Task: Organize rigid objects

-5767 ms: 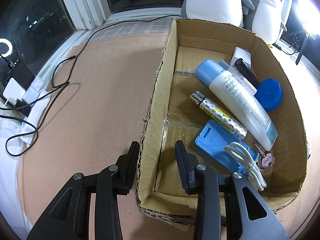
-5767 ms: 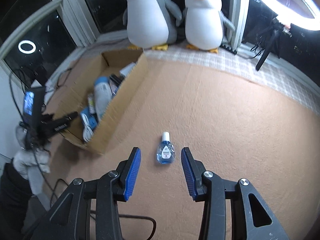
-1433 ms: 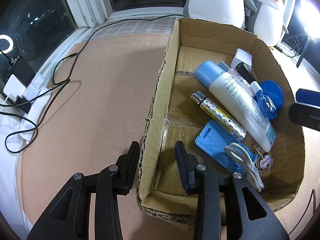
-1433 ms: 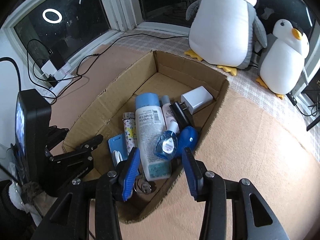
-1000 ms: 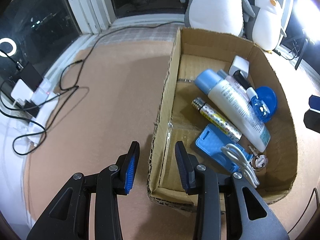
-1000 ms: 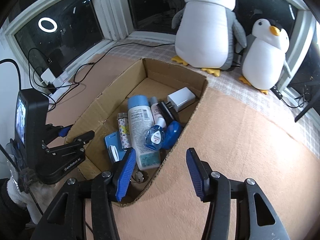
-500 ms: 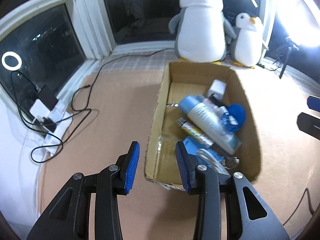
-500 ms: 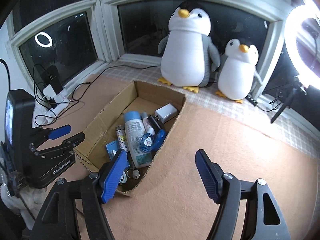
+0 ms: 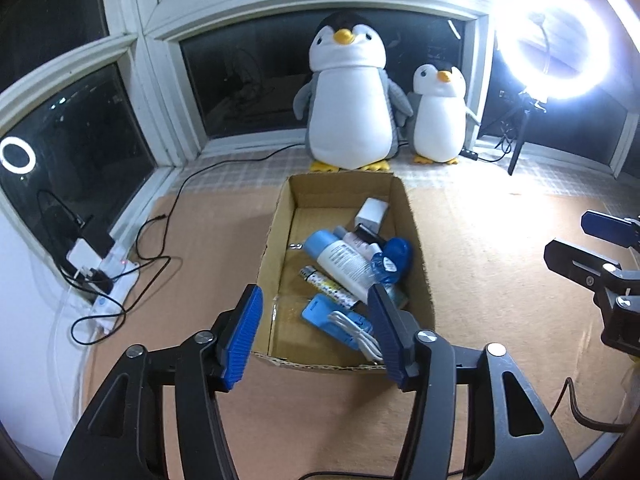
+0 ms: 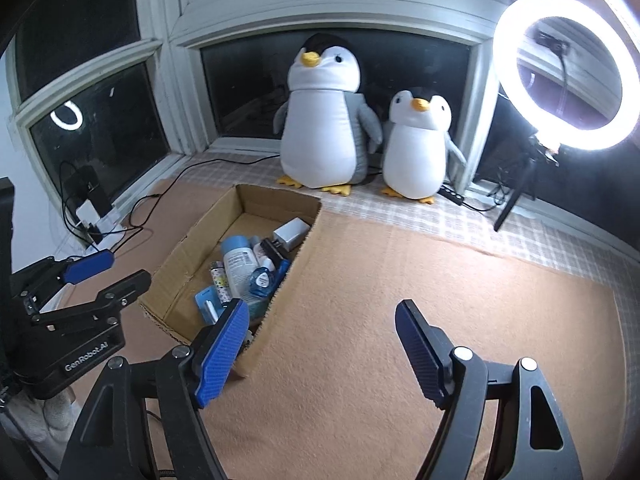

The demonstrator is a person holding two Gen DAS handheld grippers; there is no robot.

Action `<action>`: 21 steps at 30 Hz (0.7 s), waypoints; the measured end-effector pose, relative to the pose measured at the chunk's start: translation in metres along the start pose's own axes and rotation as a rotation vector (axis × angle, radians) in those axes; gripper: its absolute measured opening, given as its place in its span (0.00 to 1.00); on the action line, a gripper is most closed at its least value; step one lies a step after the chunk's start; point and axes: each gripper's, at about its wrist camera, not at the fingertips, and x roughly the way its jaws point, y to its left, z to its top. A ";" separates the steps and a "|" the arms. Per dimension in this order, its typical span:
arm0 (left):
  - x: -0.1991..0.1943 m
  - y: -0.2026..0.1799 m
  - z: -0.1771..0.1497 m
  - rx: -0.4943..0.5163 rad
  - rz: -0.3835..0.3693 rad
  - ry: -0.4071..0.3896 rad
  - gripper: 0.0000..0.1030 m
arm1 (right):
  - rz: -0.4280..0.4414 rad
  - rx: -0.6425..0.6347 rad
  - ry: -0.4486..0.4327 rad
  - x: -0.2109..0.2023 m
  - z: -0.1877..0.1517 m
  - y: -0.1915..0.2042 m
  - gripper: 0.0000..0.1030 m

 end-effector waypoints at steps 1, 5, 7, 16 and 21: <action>-0.003 -0.002 0.000 0.006 0.005 -0.007 0.72 | -0.013 0.007 -0.007 -0.003 -0.001 -0.003 0.71; -0.013 -0.003 0.000 0.003 0.022 -0.035 0.77 | -0.052 0.020 -0.036 -0.013 -0.004 -0.010 0.79; -0.015 -0.002 0.001 -0.005 0.025 -0.034 0.78 | -0.070 0.020 -0.042 -0.017 -0.005 -0.011 0.79; -0.021 0.003 -0.001 -0.023 0.049 -0.026 0.78 | -0.101 0.032 -0.060 -0.027 -0.008 -0.014 0.81; -0.024 0.003 -0.001 -0.026 0.056 -0.032 0.78 | -0.098 0.021 -0.062 -0.028 -0.008 -0.010 0.81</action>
